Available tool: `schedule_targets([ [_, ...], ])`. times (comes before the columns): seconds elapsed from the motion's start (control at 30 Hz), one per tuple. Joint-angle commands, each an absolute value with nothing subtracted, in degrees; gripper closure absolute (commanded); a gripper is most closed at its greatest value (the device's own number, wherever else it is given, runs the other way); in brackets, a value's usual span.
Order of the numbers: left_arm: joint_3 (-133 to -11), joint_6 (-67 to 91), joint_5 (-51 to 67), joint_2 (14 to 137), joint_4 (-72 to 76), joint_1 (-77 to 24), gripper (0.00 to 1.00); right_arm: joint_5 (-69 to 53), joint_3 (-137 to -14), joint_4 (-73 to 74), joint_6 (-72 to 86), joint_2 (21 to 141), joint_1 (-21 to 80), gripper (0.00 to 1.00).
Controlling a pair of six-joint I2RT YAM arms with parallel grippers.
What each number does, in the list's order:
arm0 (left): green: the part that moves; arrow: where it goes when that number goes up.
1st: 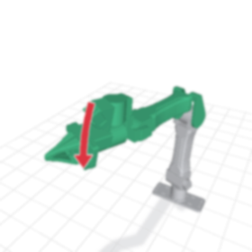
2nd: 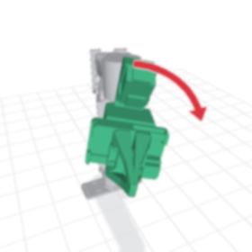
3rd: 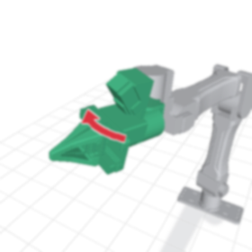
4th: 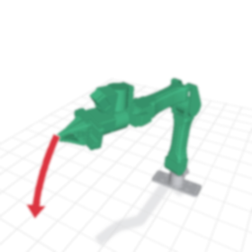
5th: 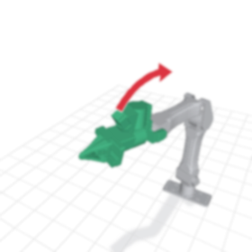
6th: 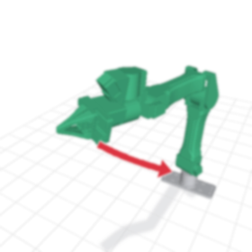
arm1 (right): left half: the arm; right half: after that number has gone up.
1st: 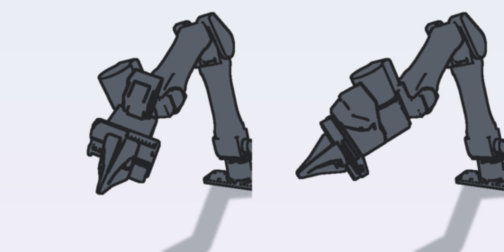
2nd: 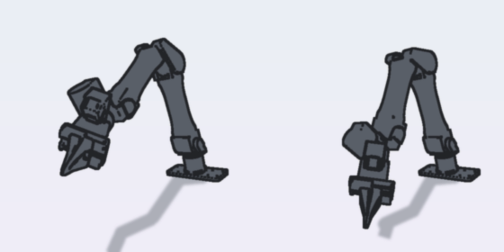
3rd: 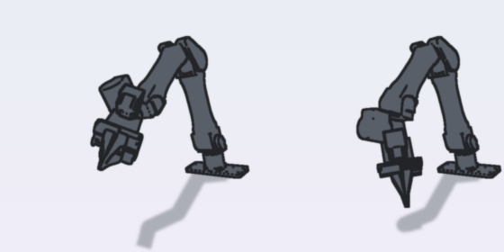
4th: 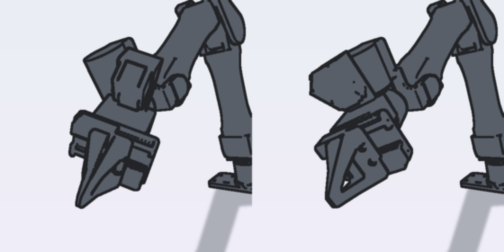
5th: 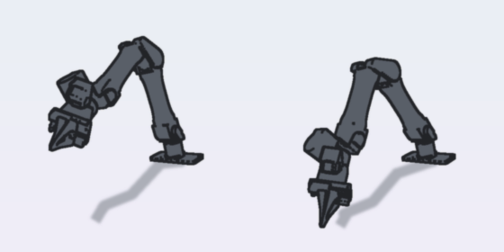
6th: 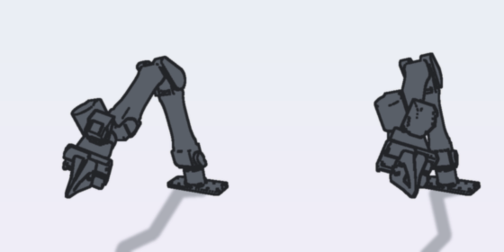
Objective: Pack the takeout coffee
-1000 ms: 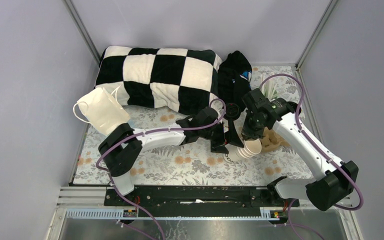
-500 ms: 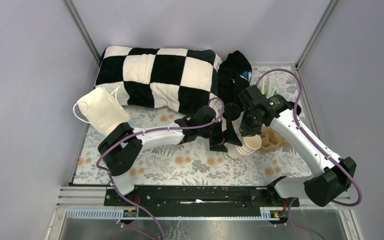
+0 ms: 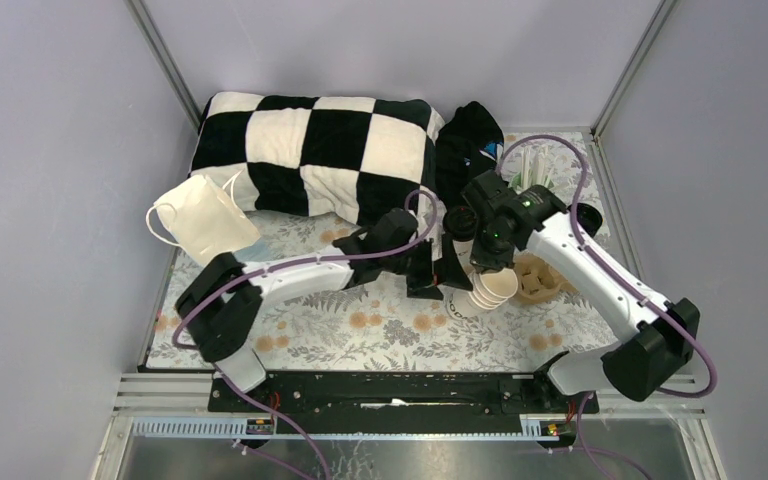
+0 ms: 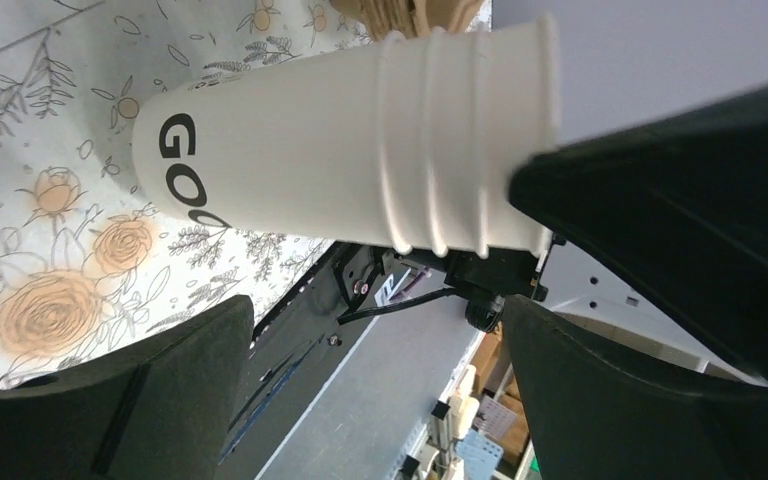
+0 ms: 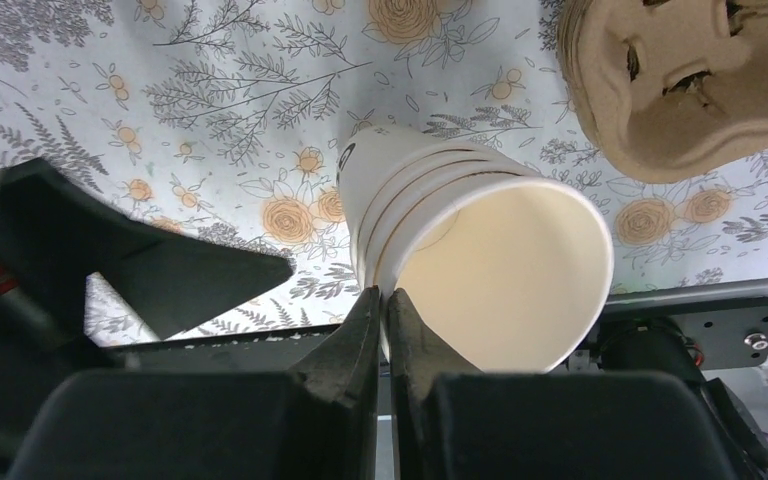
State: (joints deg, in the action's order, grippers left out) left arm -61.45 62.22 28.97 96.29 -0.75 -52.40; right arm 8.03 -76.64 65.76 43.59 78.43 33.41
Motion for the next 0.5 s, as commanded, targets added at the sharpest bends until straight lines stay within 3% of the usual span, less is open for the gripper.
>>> schedule_targets([
  [0.0, -61.2, 55.3, 26.7, 87.7, -3.4, -50.9, 0.01, 15.1, -81.4, 69.6, 44.4, 81.1, 37.1, 1.0],
  [0.2, -61.0, 49.7, 23.3, 79.5, -11.9, -49.0, 0.01, 25.4, -85.8, 81.0, 48.6, 84.9, 44.3, 1.0],
  [0.47, -62.8, 47.6, 24.6, 74.5, -17.5, -44.6, 0.01, 28.0, -82.1, 84.2, 52.2, 81.5, 44.9, 1.0],
])
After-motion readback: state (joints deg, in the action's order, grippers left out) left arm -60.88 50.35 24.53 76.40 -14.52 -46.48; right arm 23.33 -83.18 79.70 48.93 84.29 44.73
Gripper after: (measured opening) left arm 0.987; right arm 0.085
